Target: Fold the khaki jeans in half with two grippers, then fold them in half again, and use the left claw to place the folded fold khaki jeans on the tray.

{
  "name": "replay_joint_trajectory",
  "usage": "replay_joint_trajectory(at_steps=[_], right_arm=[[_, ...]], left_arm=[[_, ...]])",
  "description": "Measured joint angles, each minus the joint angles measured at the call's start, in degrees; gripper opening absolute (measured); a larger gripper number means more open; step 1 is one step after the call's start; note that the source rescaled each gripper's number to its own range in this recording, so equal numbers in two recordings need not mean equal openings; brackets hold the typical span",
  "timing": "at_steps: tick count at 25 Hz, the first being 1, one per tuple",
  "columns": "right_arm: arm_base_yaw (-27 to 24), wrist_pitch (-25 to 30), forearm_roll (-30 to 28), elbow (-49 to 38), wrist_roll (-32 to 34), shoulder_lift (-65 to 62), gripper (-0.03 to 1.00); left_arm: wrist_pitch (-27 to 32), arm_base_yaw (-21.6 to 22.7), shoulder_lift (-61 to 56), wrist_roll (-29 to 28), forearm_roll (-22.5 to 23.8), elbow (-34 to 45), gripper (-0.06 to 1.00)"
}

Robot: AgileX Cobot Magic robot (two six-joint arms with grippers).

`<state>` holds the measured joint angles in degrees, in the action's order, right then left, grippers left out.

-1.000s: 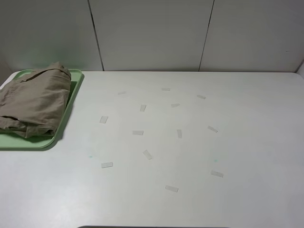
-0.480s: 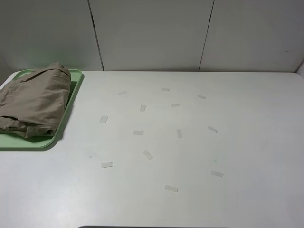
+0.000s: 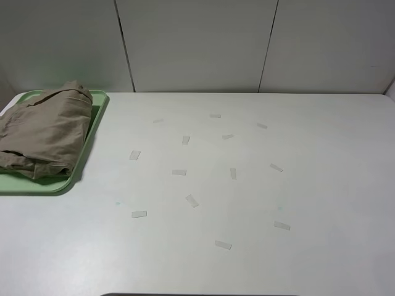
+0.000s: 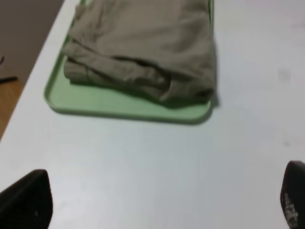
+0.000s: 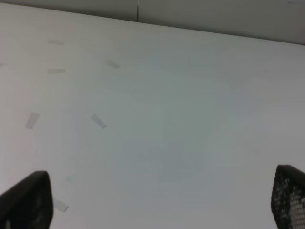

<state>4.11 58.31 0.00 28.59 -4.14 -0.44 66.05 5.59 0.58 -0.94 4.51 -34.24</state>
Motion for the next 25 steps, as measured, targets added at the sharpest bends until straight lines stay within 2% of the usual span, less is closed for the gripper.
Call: replay_joint_trajectory(at_steps=[8,12,18,25], right_arm=[[0.00,0.00,0.00,0.00,0.00,0.00,1.00],[0.00,0.00,0.00,0.00,0.00,0.00,1.00],[0.00,0.00,0.00,0.00,0.00,0.00,1.00],[0.00,0.00,0.00,0.00,0.00,0.00,1.00]], left_arm=[[0.18,-7.35,-1.10,-0.13,0.37,3.58,1.00],[0.18,-9.48,-1.10,-0.53,1.75,3.58,1.00],[-0.21,-10.16,-1.10,-1.65,4.04,3.91,1.00],[-5.06,-10.15,-1.10,-1.84,4.30,5.67,0.99]])
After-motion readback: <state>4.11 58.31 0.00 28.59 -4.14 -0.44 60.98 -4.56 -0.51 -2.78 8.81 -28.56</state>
